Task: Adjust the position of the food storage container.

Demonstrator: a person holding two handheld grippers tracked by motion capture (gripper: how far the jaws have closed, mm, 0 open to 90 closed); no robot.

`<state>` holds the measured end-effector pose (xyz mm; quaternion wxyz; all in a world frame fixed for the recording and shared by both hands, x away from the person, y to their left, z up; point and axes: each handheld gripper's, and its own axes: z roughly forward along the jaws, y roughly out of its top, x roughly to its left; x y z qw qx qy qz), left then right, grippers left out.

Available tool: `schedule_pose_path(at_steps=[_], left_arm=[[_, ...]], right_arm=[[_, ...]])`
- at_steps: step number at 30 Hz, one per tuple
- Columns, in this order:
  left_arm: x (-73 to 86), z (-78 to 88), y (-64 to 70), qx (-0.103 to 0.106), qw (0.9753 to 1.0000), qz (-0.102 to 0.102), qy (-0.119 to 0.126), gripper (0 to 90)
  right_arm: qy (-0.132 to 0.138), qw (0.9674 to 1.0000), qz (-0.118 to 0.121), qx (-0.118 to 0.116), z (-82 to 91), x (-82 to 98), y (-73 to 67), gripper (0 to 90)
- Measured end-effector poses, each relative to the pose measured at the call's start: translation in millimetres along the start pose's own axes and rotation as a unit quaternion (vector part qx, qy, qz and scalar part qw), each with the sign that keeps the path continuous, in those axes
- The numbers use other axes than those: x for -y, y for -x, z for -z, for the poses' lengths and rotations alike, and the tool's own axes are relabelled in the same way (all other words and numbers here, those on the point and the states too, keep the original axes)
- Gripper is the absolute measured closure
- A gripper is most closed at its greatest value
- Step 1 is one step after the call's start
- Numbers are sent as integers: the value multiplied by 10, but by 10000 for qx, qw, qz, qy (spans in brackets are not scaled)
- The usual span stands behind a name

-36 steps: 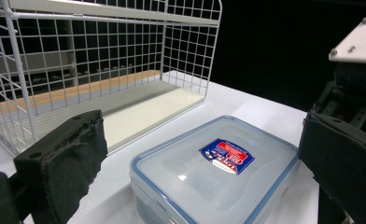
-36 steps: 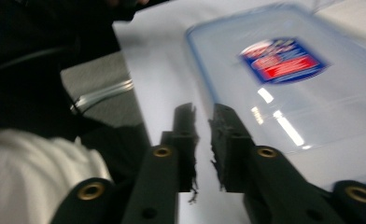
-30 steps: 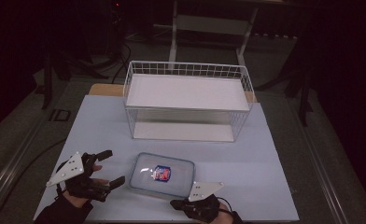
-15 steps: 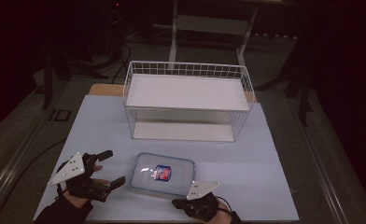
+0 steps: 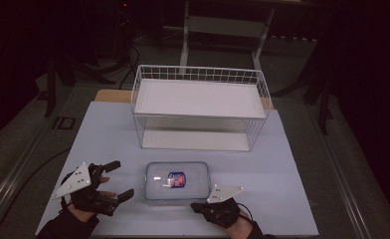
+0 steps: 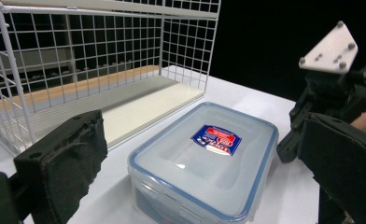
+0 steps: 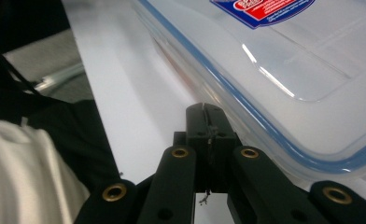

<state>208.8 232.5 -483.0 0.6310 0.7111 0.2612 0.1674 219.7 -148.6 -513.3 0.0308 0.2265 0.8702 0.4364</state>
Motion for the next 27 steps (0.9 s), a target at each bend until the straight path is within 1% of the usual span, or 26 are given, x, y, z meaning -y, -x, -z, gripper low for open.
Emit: schedule_pose_path(at_steps=[1, 4, 5, 6, 8, 9, 10, 12, 13, 14, 16, 20, 22, 23, 24, 25, 26, 27], left_arm=[[0, 0, 0, 0, 10000, 0, 0, 13], [8, 2, -10, 9, 10000, 69, -58, 14], [8, 1, -10, -6, 10000, 65, -71, 14], [7, 1, -9, -5, 10000, 65, -70, 14], [2, -3, -2, -7, 10000, 48, -63, 14], [1, -7, 1, -5, 10000, 43, -61, 14], [1, -11, 2, 3, 10000, 40, -65, 14], [2, -14, 5, -13, 10000, 30, -66, 14], [3, -13, 4, -5, 10000, 32, -68, 14], [2, -11, 2, -5, 10000, 32, -67, 14], [3, -8, -1, -13, 10000, 28, -60, 14], [5, -10, -3, -13, 10000, 18, -56, 14], [4, -8, -2, -7, 10000, 19, -54, 14], [4, -5, -1, -11, 10000, 10, -45, 14], [5, -4, -2, -6, 10000, 12, -32, 14], [6, -2, -4, -7, 10000, 18, -31, 13], [8, -2, -8, -9, 10000, 16, -36, 13], [10, -4, -10, -10, 10000, 34, -38, 13]], right_arm=[[0, 10000, 0, 0, 0, 0, 0, 900], [220, 9998, -13, -31, 86, -33, 2, 899], [259, 9997, 35, 7, 102, -43, -11, 900], [264, 9996, 76, -19, 111, -53, -23, 900], [232, 9995, 216, -4, 98, -60, -53, 899], [155, 9996, 217, -96, 36, -65, -63, 899], [155, 9996, 217, -96, 36, -65, -63, 899], [81, 9996, 225, -140, -39, -74, -80, 900], [30, 9994, 270, -228, -142, -97, -118, 900], [30, 9994, 270, -228, -142, -97, -118, 900], [3, 9990, 358, -271, -226, -126, -144, 900], [-67, 9984, 439, -338, -388, -212, -209, 900], [-81, 9982, 498, -310, -451, -251, -231, 900], [-83, 9985, 457, -305, -495, -275, -220, 900], [-83, 9985, 457, -305, -495, -275, -220, 900], [-115, 9982, 511, -299, -523, -283, -222, 900], [-128, 9982, 528, -243, -534, -284, -231, 900], [-128, 9982, 528, -243, -534, -284, -231, 900]])
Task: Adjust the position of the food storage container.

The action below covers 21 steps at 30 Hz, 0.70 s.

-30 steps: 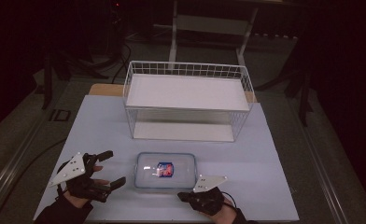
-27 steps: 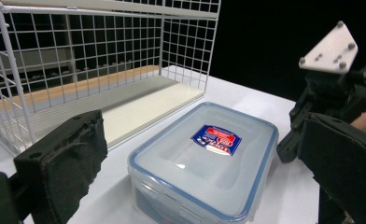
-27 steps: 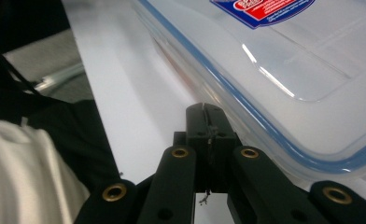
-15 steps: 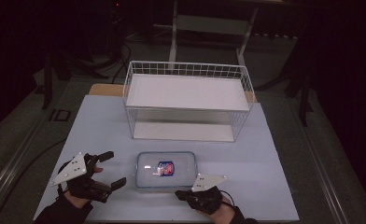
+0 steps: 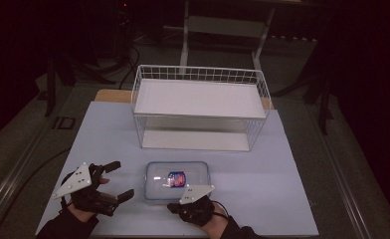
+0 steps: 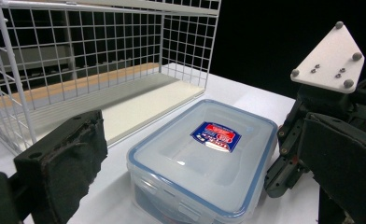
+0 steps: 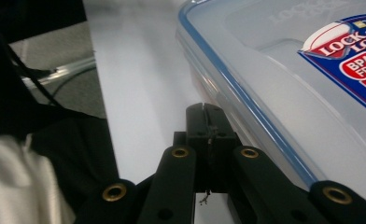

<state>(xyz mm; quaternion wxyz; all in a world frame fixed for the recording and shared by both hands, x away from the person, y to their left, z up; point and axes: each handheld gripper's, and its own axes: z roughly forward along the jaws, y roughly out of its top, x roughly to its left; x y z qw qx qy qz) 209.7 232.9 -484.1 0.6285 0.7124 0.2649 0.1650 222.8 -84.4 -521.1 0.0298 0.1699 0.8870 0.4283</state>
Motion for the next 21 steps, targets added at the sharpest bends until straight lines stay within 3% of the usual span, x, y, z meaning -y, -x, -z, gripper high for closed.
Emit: schedule_pose_path(at_steps=[4, 12, 16, 21], left_arm=[[-3, -9, 9, 30, 10000, -29, -23, 14], [0, -27, 11, 76, 10000, -17, -46, 14], [-7, -40, 13, 111, 9999, 21, -70, 14], [-13, -51, 18, 116, 9999, 51, -103, 14]], right_arm=[[-78, 9999, -91, -13, -27, 6, 44, 900], [19, 9998, -202, -53, -5, 6, 115, 900], [290, 9993, -109, -205, 124, -35, 75, 882], [697, 9975, -37, -133, 350, -94, 80, 811]])
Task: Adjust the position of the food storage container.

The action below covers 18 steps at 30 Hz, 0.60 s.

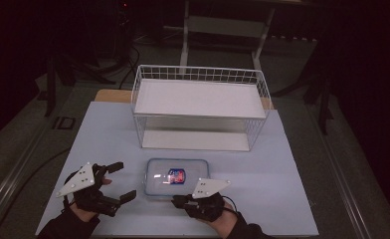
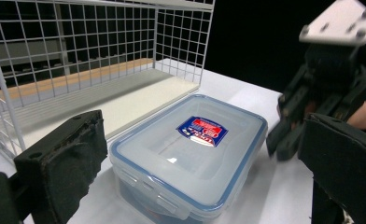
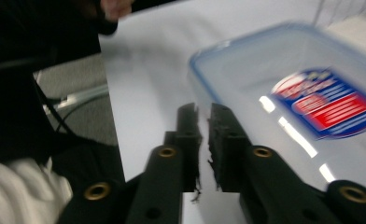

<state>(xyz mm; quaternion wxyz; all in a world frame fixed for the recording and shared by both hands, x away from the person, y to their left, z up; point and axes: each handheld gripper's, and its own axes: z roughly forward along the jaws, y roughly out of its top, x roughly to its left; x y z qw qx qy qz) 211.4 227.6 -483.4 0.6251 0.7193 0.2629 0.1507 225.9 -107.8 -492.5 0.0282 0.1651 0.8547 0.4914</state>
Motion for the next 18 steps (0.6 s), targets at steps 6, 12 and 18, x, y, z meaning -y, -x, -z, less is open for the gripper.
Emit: schedule_pose_path(at_steps=[6, 12, 18], left_arm=[[-27, -13, 12, 9, 10000, 80, -54, 14], [-98, -61, 60, 66, 9995, 191, -225, 13], [-193, -124, 130, 153, 9988, 245, -406, 13]], right_arm=[[392, 9990, 4, 237, 221, -65, 58, 444], [672, 9965, -56, 488, 371, -39, 134, 129], [807, 9931, 66, 844, 476, -9, 202, 104]])
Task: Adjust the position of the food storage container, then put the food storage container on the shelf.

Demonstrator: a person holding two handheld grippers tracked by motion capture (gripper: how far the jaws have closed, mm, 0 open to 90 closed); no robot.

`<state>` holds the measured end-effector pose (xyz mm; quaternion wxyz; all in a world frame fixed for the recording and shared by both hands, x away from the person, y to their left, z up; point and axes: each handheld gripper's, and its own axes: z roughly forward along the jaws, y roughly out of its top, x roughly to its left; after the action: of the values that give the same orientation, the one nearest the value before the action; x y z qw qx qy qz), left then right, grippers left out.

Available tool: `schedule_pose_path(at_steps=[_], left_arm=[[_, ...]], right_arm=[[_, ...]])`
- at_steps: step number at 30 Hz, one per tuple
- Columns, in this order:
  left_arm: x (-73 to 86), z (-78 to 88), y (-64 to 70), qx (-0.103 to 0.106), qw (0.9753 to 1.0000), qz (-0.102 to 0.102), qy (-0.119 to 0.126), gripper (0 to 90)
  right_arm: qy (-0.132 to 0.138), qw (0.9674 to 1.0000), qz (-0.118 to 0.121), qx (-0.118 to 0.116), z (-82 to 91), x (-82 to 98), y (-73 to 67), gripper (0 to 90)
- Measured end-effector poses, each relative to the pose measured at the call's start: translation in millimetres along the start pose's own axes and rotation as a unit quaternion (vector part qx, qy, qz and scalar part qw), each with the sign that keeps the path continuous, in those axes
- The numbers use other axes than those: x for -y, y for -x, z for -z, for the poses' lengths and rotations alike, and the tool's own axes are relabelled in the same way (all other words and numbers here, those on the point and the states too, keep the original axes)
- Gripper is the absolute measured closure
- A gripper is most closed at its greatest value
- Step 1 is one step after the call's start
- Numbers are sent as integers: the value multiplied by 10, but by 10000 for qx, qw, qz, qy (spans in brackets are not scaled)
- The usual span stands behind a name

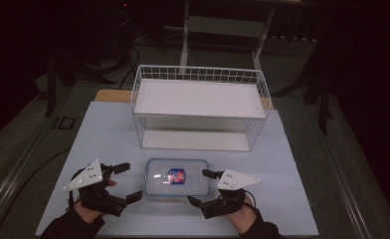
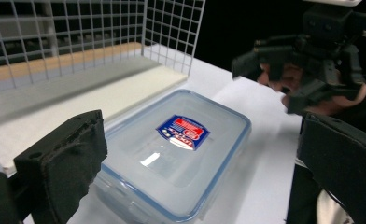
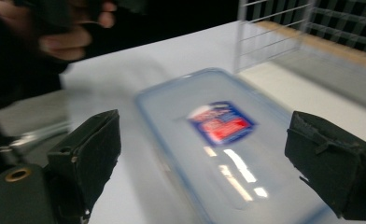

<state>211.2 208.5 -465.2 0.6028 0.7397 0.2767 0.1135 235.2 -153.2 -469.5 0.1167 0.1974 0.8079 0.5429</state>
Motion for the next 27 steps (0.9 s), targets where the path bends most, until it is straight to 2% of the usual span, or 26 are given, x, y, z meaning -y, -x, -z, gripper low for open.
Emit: schedule_pose_path(at_steps=[2, 4, 6, 8, 11, 12, 13, 15, 18, 20, 23, 25, 27], left_arm=[[-33, -31, 16, -64, 9999, 48, -120, 13], [-66, -77, -9, -175, 9991, 223, -316, 14], [-95, -104, -40, -262, 9979, 336, -498, 13], [-129, -130, -67, -371, 9960, 490, -653, 14], [-171, -164, -100, -330, 9934, 693, -855, 14], [-171, -164, -100, -330, 9934, 693, -855, 14], [-184, -178, -118, -282, 9920, 811, -930, 14], [-192, -199, -144, -293, 9895, 958, -1045, 14], [-185, -245, -206, -330, 9835, 1300, -1212, 14], [-168, -276, -266, -229, 9790, 1587, -1258, 14], [-123, -330, -372, -180, 9694, 2005, -1405, 14], [-76, -366, -439, -126, 9619, 2311, -1456, 14], [-25, -394, -499, -203, 9546, 2505, -1600, 15]], right_arm=[[62, 9999, 81, 125, 45, 3, 40, 104], [81, 9990, 218, 375, 117, 6, 86, 126], [132, 9982, 297, 494, 171, 5, 97, 139], [80, 9987, 226, 450, 221, -4, 123, 140], [47, 9990, 175, 402, 280, -5, 167, 162], [47, 9990, 175, 402, 280, -5, 167, 162], [21, 9992, 113, 375, 294, -6, 187, 162], [-1, 9987, 161, 485, 318, -6, 210, 160], [9, 9977, 225, 636, 343, -13, 230, 148], [-5, 9973, 200, 706, 353, -26, 239, 137], [-84, 9970, 63, 767, 357, -43, 254, 111], [-58, 9967, -1, 812, 362, -44, 254, 104], [-64, 9956, -40, 932, 353, -40, 242, 104]])
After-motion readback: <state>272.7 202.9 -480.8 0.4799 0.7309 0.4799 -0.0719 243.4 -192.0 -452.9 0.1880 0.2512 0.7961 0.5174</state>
